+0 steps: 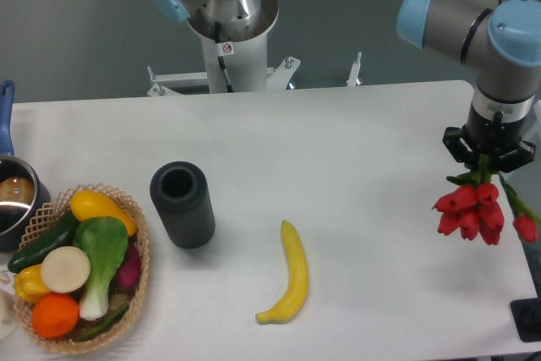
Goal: Insert the flowers into the vase
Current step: 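Hold the red tulip bunch in the gripper and lift slightly, then carry the red tulips across the table over the black vase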
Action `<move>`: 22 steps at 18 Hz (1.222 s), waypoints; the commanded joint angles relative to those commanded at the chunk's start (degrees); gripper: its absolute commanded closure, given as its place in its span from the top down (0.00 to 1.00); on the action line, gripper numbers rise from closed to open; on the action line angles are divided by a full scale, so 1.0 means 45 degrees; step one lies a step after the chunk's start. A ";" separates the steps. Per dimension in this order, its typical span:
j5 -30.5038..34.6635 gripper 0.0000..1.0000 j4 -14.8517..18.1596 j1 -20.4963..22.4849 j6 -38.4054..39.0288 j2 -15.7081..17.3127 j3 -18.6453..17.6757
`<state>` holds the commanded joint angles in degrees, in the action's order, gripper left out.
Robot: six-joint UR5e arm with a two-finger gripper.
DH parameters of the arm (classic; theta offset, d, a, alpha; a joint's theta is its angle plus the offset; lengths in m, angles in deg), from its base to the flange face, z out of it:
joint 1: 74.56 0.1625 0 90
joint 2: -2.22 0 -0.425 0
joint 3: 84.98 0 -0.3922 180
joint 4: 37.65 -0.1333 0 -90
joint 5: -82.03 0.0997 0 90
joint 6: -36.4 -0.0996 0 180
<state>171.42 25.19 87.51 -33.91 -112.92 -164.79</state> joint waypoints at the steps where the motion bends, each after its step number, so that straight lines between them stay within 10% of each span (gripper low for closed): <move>1: -0.0039 0.00 0.0020 0.0000 -0.0019 0.0000 0.0000; 12: -0.2807 0.00 -0.0234 -0.0742 0.1913 0.0739 0.0099; 22: -0.8202 0.00 -0.3241 -0.1716 0.3339 0.3788 -0.3495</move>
<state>134.51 10.61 79.79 -18.89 -95.87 -180.52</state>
